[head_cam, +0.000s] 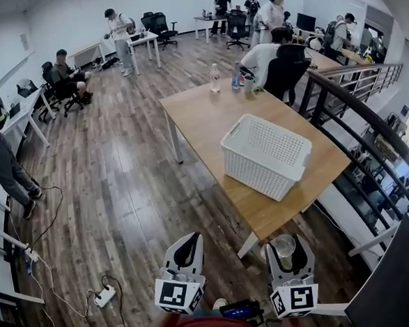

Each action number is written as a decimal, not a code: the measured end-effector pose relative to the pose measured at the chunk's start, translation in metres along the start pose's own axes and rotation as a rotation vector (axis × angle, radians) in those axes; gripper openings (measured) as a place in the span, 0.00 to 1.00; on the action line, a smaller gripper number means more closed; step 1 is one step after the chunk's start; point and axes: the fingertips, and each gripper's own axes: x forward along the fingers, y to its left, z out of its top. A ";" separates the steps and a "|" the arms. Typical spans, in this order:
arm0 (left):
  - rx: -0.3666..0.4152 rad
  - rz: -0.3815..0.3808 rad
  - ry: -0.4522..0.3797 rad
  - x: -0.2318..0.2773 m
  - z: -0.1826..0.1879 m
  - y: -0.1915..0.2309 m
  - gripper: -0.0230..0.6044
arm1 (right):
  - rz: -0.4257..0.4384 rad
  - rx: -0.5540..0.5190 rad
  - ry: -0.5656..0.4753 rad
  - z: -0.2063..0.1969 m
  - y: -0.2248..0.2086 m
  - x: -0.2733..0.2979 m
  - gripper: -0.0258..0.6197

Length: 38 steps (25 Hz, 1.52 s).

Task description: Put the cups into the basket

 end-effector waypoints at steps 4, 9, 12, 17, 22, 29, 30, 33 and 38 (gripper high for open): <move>-0.012 0.006 0.000 0.013 -0.005 0.007 0.05 | -0.003 -0.007 0.010 -0.003 -0.005 0.012 0.48; -0.006 -0.039 -0.004 0.039 -0.014 0.013 0.05 | -0.030 -0.041 0.005 -0.007 -0.018 0.032 0.48; -0.005 -0.051 0.001 0.054 -0.014 0.023 0.05 | -0.046 -0.040 0.010 -0.008 -0.018 0.048 0.48; -0.017 -0.060 0.005 0.076 -0.013 0.040 0.05 | -0.046 -0.036 0.027 -0.009 -0.015 0.078 0.48; -0.026 -0.053 0.030 0.096 -0.015 0.062 0.05 | -0.043 -0.040 0.032 -0.008 -0.011 0.108 0.48; -0.033 -0.082 0.014 0.125 -0.011 0.096 0.05 | -0.053 -0.052 0.034 0.001 0.000 0.152 0.48; -0.035 -0.083 0.014 0.128 -0.010 0.101 0.05 | -0.055 -0.054 0.034 0.002 0.001 0.157 0.48; -0.040 -0.090 0.013 0.138 -0.004 0.117 0.05 | -0.063 -0.061 0.032 0.008 0.008 0.174 0.48; -0.051 -0.123 0.012 0.156 -0.001 0.142 0.05 | -0.097 -0.070 0.025 0.016 0.020 0.197 0.48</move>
